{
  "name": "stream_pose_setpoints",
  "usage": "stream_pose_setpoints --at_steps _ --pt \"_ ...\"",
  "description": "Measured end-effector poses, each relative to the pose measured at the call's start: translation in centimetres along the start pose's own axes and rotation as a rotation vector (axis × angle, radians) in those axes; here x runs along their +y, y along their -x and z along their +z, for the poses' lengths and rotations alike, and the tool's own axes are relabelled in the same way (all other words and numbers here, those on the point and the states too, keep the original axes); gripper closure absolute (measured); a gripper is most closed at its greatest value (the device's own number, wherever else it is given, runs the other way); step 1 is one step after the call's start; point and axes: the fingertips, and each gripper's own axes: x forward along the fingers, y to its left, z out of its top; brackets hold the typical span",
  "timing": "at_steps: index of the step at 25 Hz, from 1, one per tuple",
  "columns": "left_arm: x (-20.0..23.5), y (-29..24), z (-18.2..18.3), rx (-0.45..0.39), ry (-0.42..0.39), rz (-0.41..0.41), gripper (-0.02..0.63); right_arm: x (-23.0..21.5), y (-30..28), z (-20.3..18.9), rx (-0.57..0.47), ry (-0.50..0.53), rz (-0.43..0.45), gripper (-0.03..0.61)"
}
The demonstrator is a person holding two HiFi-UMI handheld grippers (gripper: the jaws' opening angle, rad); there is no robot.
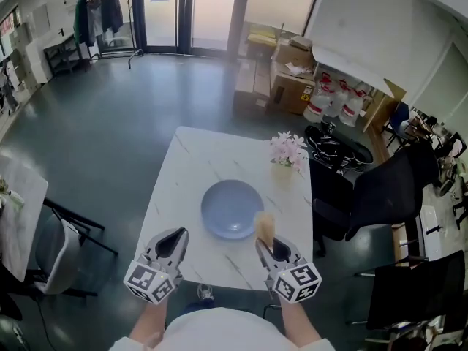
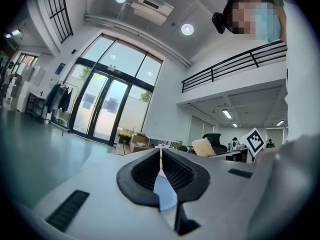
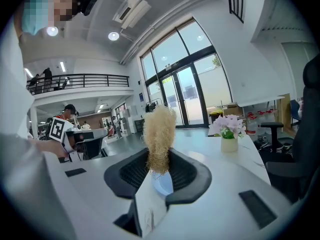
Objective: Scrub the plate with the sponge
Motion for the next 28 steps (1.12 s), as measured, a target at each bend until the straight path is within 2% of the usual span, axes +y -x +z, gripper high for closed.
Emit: stream_pose_setpoints --at_steps 10,17,28 --pt "2.5 -4.5 -0.8 0.043 0.001 -0.068 0.574 -2.3 -2.8 0.3 0.015 -0.019 -0.044 0.461" --pt "2.5 -7.9 -0.9 0.044 0.012 -0.052 0.574 -5.0 -4.3 0.3 0.047 -0.02 -0.014 0.46" --pt "3.4 -11.7 -1.6 0.053 0.033 0.022 0.574 -7.7 -6.7 1.1 0.07 0.0 0.062 0.46"
